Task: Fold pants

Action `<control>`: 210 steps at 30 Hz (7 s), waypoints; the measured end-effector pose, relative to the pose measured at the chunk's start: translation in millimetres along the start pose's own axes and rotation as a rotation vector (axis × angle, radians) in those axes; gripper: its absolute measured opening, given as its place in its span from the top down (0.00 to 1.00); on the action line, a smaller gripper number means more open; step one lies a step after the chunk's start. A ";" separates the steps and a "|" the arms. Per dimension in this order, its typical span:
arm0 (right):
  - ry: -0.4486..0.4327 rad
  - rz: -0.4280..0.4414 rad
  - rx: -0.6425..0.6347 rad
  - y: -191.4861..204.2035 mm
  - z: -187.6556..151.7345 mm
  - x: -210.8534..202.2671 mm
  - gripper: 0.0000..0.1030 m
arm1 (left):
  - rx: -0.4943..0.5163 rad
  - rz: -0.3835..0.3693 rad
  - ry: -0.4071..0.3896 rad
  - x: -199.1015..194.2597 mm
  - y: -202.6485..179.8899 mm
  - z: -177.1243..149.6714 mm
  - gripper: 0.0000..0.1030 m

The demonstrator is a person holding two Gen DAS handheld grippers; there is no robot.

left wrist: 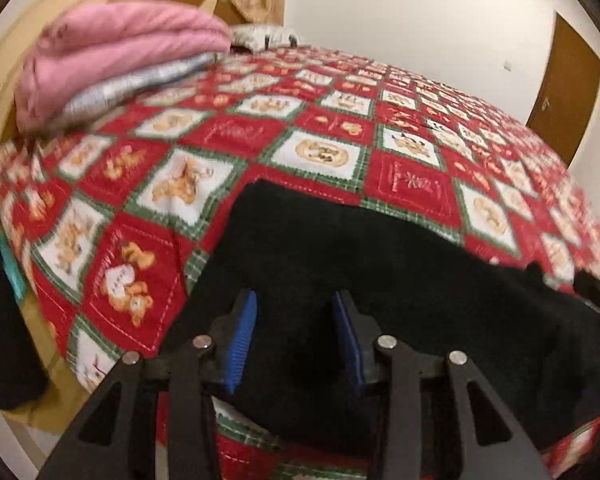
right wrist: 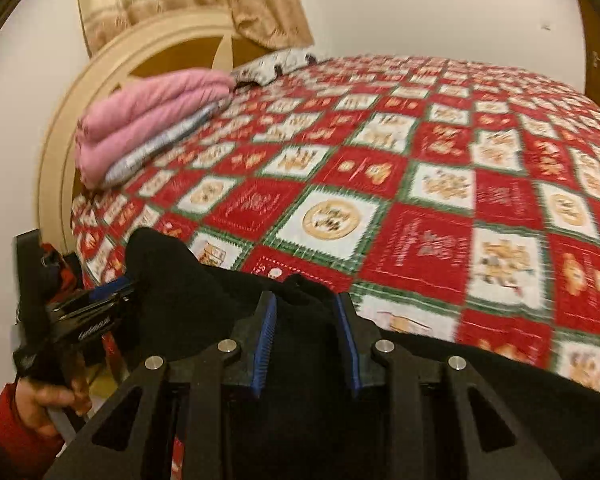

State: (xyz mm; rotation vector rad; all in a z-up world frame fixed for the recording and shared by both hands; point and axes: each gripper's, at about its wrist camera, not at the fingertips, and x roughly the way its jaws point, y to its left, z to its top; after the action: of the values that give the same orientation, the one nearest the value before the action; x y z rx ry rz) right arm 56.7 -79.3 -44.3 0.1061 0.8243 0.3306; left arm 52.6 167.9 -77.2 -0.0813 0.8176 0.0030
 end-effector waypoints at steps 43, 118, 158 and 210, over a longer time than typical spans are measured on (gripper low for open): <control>-0.288 -0.535 0.704 -303.4 -87.3 -251.5 0.23 | 0.042 0.104 0.023 3.6 -13.5 -3.1 0.29; -0.295 -0.038 0.993 -211.5 -214.5 -191.9 0.95 | 0.102 0.033 0.026 -5.6 -5.2 -13.3 0.21; -0.105 -0.621 0.791 -395.8 -209.2 -318.1 0.40 | 0.504 -0.377 -0.026 -76.7 -173.5 -36.7 0.19; -0.114 -0.317 0.318 -160.7 -107.3 -170.3 0.24 | 0.541 -0.345 0.053 -50.6 -187.6 -75.0 0.13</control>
State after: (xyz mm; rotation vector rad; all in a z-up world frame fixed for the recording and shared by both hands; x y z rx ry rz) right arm -89.9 -290.8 -32.7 0.2851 0.7615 -0.1063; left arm -30.3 -23.2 -78.1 0.2899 0.8255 -0.5451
